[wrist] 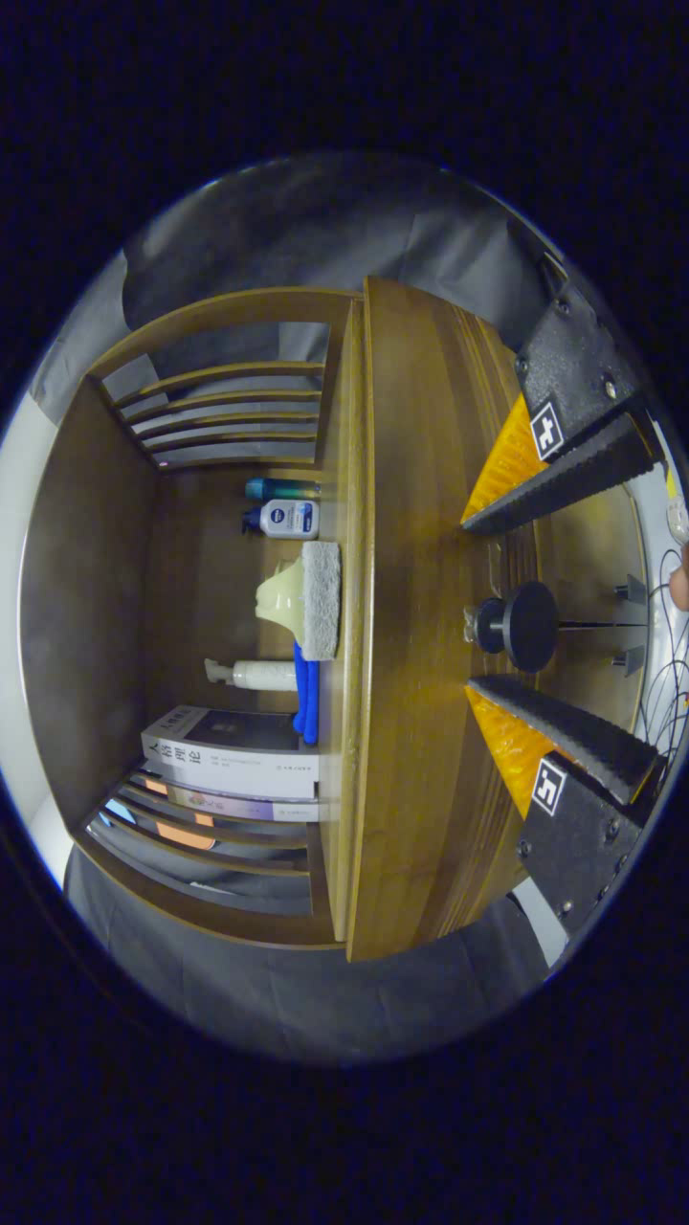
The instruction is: Pull open the drawer, take out the items inside it, and place them on the countertop above the cabinet.
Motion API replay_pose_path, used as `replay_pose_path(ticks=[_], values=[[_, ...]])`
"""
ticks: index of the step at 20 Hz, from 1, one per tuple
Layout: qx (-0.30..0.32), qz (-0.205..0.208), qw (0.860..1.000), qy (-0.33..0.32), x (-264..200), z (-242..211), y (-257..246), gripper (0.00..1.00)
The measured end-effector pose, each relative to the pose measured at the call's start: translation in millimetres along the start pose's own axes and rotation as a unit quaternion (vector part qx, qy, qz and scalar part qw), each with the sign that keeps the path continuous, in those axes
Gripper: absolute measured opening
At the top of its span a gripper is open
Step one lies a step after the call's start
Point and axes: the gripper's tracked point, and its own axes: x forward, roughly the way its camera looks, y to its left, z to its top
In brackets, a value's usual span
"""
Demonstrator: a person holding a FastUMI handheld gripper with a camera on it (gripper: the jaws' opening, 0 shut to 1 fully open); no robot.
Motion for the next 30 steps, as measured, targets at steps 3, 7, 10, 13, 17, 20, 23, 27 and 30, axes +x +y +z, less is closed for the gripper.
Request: replay_pose_path(ticks=[3,7,10,13,17,20,23,27,30], values=[[-0.003,0.001,1.0,-0.002,5.4,2.3,0.0,0.98],[-0.006,0.004,1.0,-0.005,7.8,1.5,-1.3,0.98],[-0.006,0.004,1.0,-0.006,8.0,1.5,-1.4,0.98],[0.001,0.005,1.0,0.008,3.5,-3.4,-3.3,0.98],[0.029,0.061,0.998,-0.009,-31.4,5.0,0.6,0.98],[0.041,0.072,0.996,-0.023,-57.2,30.6,-21.1,0.98],[0.041,0.073,0.996,-0.044,-84.9,64.5,-46.6,0.98],[0.009,0.066,0.996,-0.059,-136.2,86.0,-74.3,0.98],[-0.017,0.053,0.996,-0.075,-184.2,82.2,-90.5,0.98]])
